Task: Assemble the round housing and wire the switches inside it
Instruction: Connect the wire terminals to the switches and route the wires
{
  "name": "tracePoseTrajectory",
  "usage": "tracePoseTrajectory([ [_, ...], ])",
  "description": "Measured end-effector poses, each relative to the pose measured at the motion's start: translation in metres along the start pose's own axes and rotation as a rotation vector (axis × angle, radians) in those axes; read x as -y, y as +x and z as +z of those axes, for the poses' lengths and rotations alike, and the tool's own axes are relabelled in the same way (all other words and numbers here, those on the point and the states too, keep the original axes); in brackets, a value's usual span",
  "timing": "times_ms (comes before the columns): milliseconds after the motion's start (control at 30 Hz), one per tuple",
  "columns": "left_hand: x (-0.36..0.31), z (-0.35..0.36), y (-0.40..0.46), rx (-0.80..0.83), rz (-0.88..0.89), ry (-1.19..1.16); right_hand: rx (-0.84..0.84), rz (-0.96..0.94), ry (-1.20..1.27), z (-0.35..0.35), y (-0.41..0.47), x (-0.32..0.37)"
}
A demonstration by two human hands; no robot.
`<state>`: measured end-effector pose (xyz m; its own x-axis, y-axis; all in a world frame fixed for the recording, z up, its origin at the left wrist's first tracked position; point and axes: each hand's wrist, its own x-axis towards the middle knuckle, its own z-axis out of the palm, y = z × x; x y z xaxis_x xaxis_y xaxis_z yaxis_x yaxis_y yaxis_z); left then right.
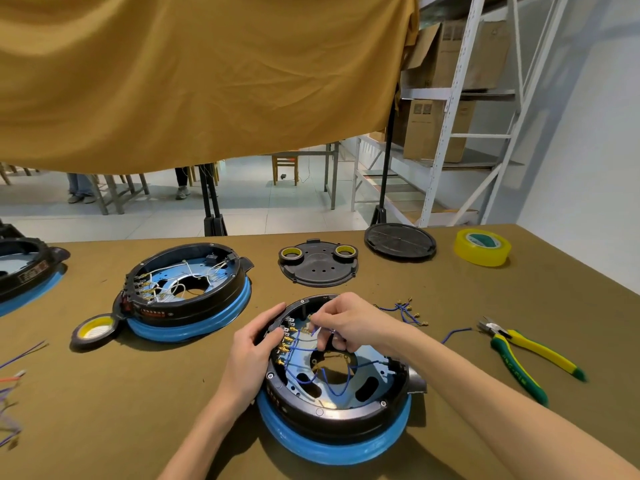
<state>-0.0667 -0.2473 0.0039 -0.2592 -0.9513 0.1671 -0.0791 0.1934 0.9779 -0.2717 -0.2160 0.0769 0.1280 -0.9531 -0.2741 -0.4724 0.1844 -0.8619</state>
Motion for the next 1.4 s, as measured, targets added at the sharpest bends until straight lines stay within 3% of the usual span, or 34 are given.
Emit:
tracePoseTrajectory([
  [433, 0.003, 0.004, -0.005, -0.169, -0.020, 0.081, -0.040, 0.122, 0.028, 0.013, 0.028, 0.003],
  [1400, -0.001, 0.007, -0.005, -0.215, -0.018, 0.016, 0.014, 0.116, -0.015, 0.012, 0.041, 0.007],
])
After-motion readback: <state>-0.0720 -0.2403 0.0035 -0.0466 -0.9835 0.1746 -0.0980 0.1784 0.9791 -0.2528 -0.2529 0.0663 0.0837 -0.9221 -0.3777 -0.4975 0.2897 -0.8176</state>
